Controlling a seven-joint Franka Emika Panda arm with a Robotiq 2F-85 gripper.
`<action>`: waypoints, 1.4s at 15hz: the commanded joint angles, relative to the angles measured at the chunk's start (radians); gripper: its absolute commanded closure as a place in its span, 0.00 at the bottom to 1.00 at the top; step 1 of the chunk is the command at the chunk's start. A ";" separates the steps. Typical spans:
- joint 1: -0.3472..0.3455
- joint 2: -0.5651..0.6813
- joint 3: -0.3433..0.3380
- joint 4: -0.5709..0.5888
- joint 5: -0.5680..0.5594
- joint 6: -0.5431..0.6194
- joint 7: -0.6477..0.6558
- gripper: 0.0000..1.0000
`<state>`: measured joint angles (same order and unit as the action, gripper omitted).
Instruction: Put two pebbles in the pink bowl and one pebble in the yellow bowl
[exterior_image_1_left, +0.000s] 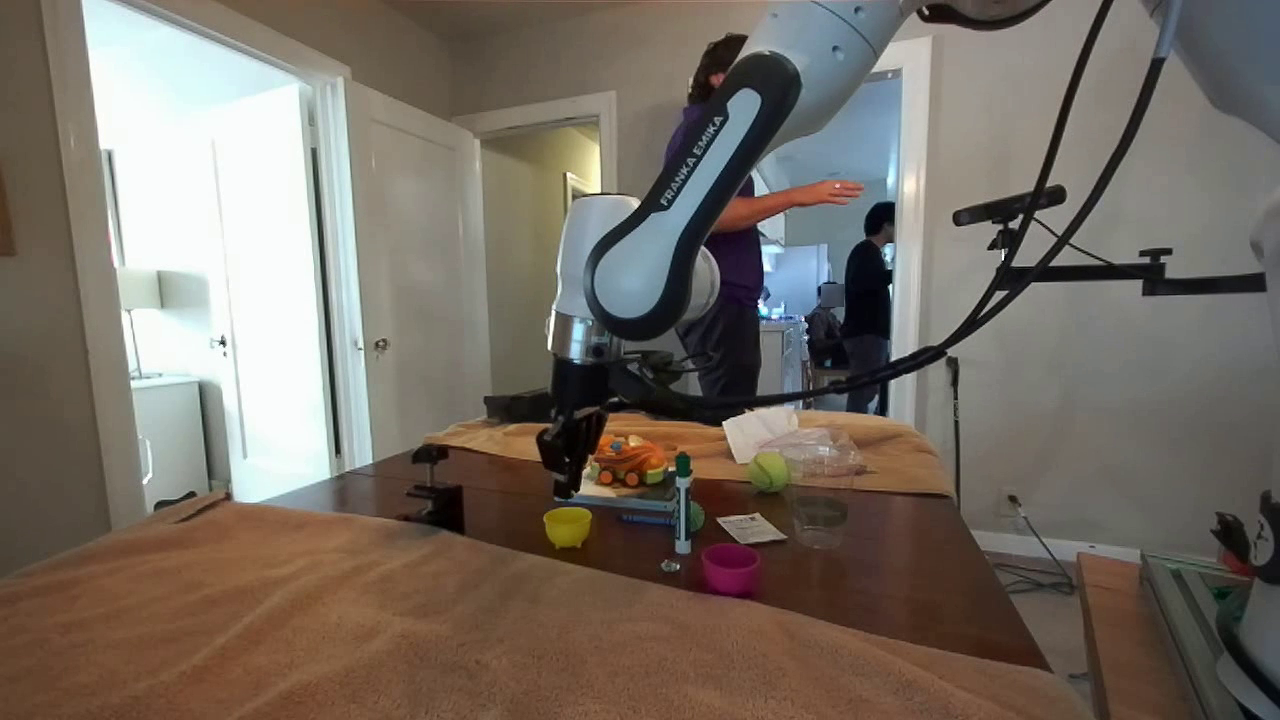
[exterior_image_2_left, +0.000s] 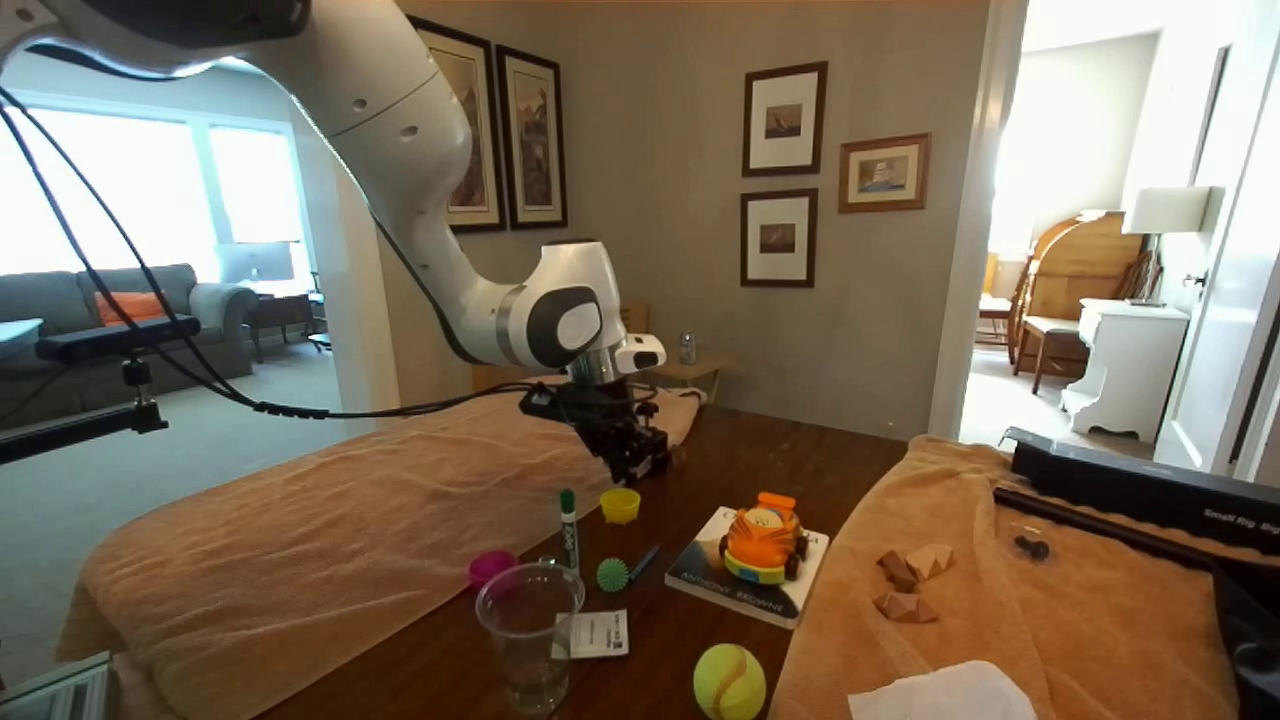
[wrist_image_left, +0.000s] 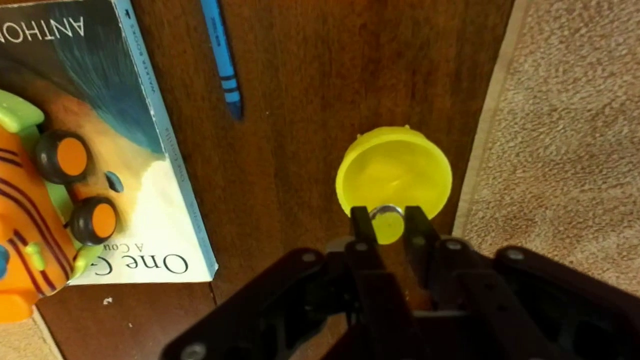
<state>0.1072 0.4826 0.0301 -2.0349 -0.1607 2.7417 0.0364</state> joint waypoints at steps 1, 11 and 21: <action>0.003 0.026 -0.001 0.022 0.016 0.021 -0.007 0.95; 0.006 0.022 0.001 0.001 0.013 0.038 -0.015 0.34; 0.074 -0.208 -0.023 -0.184 -0.016 -0.099 0.077 0.00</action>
<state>0.1516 0.3984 0.0190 -2.1122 -0.1606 2.7050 0.0590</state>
